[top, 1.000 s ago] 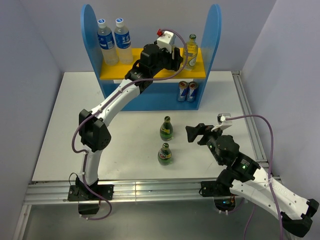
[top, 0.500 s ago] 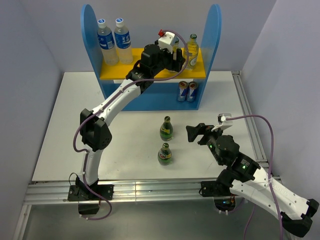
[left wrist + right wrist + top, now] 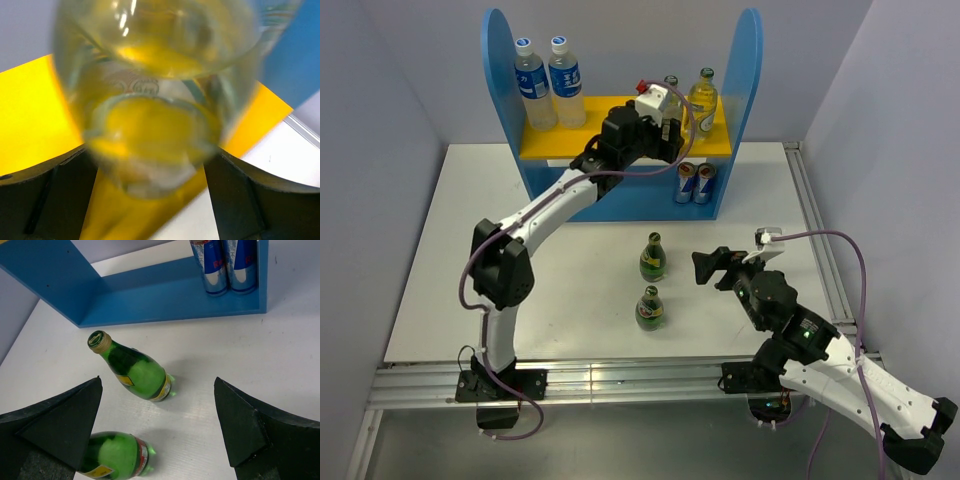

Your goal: Place and organize the beverage onto the shelf

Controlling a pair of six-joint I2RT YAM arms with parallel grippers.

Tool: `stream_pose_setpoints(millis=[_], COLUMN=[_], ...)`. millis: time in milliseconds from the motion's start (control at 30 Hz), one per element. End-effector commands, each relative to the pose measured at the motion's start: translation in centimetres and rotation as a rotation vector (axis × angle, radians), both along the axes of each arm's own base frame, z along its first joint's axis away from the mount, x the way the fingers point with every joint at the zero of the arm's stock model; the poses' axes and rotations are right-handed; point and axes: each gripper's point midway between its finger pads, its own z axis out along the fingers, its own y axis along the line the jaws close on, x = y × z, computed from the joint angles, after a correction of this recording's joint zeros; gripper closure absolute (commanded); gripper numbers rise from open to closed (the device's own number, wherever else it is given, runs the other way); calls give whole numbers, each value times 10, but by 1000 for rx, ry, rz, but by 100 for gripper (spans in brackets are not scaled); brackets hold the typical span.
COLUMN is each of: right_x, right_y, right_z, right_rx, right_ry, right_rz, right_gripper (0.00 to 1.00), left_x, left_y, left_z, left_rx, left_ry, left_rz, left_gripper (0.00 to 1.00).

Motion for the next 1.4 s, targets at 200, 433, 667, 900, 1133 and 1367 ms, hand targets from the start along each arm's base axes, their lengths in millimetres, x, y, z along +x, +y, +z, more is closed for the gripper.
stream_pose_setpoints(millis=[200, 433, 667, 900, 1133, 1367], right_x=[2, 2, 2, 4, 3, 4], right_y=[-1, 0, 1, 4, 5, 5], right_z=[3, 0, -1, -5, -12, -12], right_rx=[21, 17, 15, -4, -14, -16], right_ry=[-14, -8, -7, 8, 34, 37], right_rz=[-19, -17, -11, -9, -5, -13], right_gripper=[0, 0, 0, 0, 0, 0], left_x=[-60, -141, -258, -310, -364, -391], left_y=[50, 100, 149, 150, 132, 105], left_z=[86, 38, -51, -83, -148, -180], left_rx=[-72, 32, 43, -76, 7, 14], left_ry=[-116, -44, 136, 264, 397, 388], left_rz=[45, 203, 145, 81, 27, -84], left_gripper=[11, 11, 11, 14, 15, 14])
